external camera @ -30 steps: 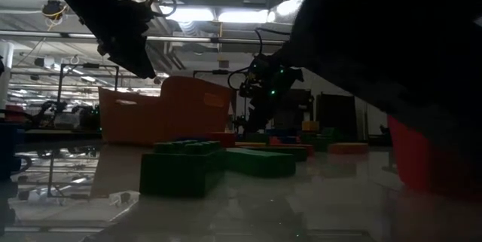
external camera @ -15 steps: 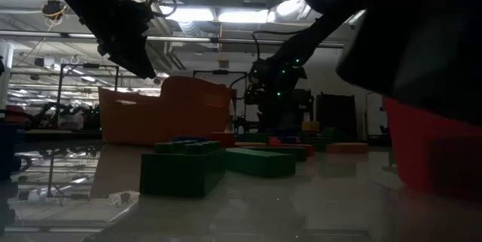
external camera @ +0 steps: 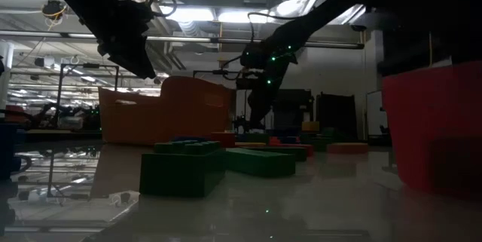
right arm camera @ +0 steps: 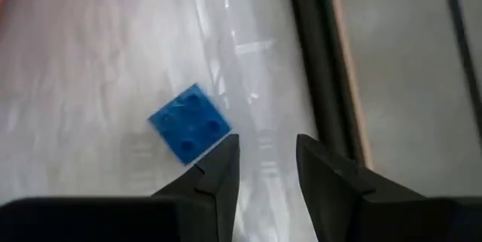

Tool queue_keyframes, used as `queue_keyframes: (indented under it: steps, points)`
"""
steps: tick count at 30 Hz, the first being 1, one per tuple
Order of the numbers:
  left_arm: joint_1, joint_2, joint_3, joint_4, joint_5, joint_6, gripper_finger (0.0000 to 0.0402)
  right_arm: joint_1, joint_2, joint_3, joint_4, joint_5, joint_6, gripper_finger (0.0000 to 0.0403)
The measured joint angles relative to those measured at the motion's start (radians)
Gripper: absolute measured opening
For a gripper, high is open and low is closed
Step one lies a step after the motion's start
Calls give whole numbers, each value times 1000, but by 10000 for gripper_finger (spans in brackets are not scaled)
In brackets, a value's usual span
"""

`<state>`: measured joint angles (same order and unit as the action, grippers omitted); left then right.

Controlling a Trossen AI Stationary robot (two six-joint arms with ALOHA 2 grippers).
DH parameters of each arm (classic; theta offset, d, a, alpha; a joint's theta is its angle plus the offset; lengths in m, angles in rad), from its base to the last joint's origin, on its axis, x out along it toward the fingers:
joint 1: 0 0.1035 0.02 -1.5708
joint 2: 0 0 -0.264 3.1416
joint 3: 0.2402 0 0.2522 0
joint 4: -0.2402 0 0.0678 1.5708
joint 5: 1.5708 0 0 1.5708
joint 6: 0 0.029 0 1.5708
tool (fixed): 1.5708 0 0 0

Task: Sort blocks by size
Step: Put the small blue game piece into the red bin

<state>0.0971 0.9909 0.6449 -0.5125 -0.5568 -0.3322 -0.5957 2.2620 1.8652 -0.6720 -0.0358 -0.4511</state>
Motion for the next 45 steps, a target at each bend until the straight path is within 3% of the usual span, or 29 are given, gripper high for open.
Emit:
queue_keyframes:
  steps: [5, 16, 22, 40, 45]
  points:
    - [0, 0, 0, 0, 0, 1, 217, 11, 0, 1, -8, -9, 64, 148]
    - [0, 0, 0, 0, 0, 2, 217, 14, 0, 1, 13, -3, 364, 244]
    - [0, 0, 0, 0, 0, 10, 217, 19, 6, 1, 22, -36, 449, 250]
    - [0, 0, 0, 0, 0, 10, 217, 43, 42, 1, 5, -22, 508, 250]
    - [0, 0, 0, 0, 0, 7, 217, 44, 57, 1, -3, -94, 550, 250]
